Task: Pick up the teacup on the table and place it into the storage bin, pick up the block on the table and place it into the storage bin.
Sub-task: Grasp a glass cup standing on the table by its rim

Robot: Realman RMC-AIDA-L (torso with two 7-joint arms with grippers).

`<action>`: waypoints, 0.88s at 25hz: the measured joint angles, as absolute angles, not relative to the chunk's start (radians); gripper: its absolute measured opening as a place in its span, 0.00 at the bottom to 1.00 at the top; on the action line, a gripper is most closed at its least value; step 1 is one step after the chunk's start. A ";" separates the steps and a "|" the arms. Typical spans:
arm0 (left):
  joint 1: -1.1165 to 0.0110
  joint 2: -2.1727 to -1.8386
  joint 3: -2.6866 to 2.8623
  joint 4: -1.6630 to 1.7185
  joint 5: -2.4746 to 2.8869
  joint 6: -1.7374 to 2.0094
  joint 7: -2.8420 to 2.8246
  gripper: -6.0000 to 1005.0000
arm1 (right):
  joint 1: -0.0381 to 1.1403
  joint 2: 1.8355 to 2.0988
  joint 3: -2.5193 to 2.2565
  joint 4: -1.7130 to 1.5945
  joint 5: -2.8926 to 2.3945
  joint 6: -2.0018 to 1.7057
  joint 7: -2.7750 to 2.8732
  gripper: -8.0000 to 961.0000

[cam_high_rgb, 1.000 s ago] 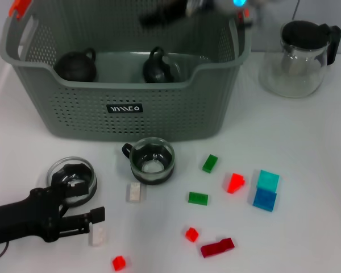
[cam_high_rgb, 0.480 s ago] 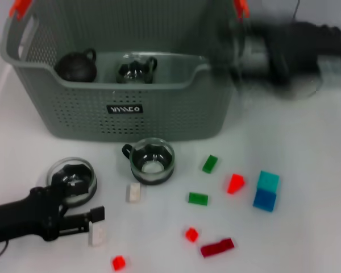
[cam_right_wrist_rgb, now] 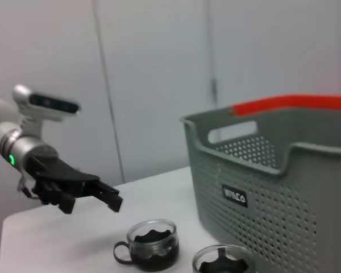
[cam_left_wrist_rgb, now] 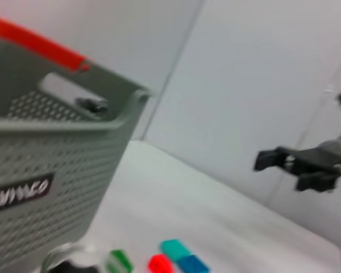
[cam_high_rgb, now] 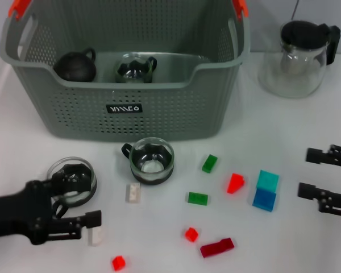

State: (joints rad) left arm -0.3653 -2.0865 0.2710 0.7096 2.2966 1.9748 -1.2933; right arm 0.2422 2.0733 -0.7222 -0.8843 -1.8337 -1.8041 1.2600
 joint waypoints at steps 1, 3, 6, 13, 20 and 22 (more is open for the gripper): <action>-0.375 -2.086 0.285 0.758 2.300 1.994 -1.337 0.79 | 0.245 2.076 -0.699 -0.873 -1.850 -1.806 1.260 0.78; -0.397 -2.088 0.353 0.879 2.312 2.009 -1.465 0.79 | 0.253 2.081 -0.676 -0.858 -1.870 -1.809 1.261 0.78; -0.424 -2.101 0.477 1.041 2.328 2.011 -1.646 0.78 | 0.260 2.085 -0.674 -0.853 -1.876 -1.811 1.263 0.78; -0.468 -2.161 0.781 1.464 2.428 1.997 -2.011 0.77 | 0.277 2.079 -0.661 -0.844 -1.874 -1.855 1.269 0.78; -0.483 -2.167 1.132 1.611 2.642 1.885 -2.285 0.76 | 0.293 2.077 -0.621 -0.843 -1.873 -1.896 1.277 0.78; -0.490 -2.169 1.210 1.605 2.709 1.851 -2.334 0.76 | 0.298 2.076 -0.603 -0.843 -1.874 -1.898 1.280 0.78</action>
